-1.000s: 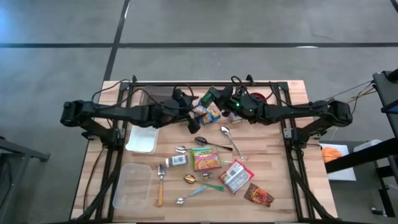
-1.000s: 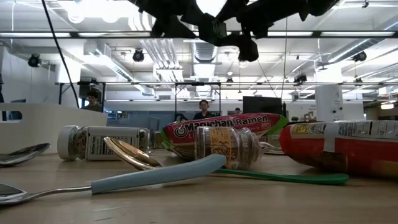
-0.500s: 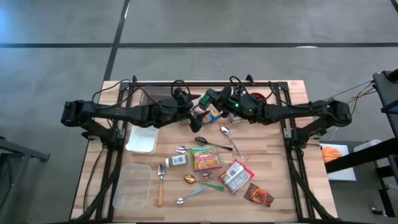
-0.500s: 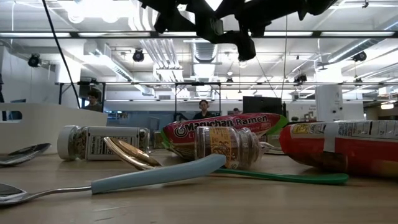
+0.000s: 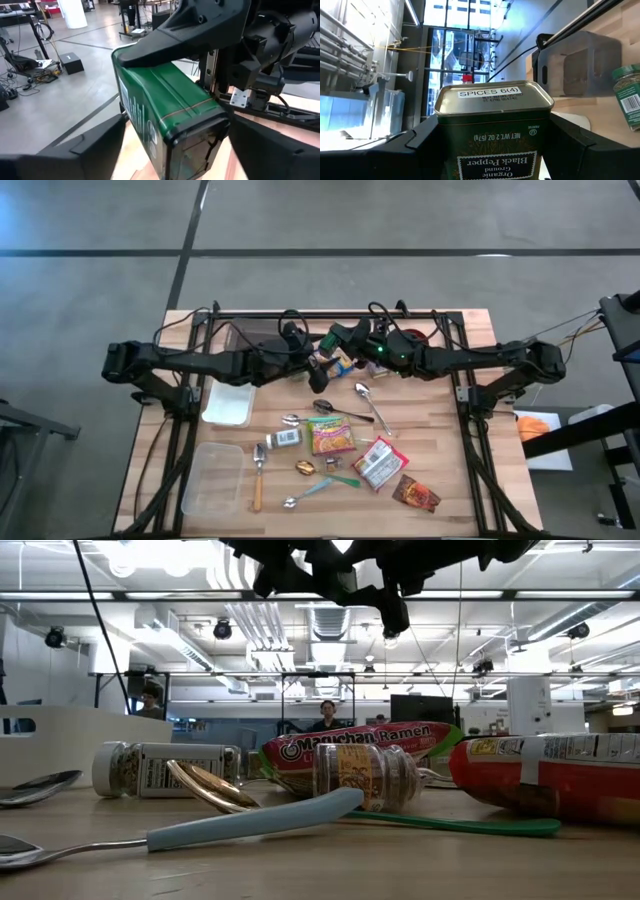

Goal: Pick & Place Food Item
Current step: Put the black seasoning can into the white bin

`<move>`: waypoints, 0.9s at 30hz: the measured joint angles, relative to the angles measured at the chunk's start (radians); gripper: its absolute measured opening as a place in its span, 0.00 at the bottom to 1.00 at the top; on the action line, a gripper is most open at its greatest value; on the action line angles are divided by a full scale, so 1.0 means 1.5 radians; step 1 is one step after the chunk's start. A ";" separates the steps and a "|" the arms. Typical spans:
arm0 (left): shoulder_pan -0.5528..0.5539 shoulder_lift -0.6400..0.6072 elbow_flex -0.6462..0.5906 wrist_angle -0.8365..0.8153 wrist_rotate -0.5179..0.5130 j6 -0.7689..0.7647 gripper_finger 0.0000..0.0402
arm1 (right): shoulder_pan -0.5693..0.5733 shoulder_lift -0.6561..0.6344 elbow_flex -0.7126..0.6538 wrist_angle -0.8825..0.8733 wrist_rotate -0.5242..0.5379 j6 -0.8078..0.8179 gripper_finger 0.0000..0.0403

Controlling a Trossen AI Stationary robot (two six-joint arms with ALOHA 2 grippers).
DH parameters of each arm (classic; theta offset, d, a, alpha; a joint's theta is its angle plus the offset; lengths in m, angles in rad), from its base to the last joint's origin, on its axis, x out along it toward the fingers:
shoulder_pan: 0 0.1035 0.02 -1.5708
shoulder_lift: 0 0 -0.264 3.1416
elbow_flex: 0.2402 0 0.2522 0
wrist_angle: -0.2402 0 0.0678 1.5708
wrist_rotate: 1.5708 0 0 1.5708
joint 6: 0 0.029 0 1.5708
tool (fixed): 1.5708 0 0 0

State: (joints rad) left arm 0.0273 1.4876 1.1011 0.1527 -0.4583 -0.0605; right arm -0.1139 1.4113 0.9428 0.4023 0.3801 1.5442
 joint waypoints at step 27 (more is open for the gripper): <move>-0.001 -0.041 0.000 -0.037 -0.009 -0.049 0.30 | 0.002 0.000 0.001 0.024 -0.019 -0.023 0.92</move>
State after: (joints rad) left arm 0.0257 1.4257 1.1011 0.0967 -0.4721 -0.1345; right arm -0.1110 1.4113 0.9440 0.4377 0.3512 1.5101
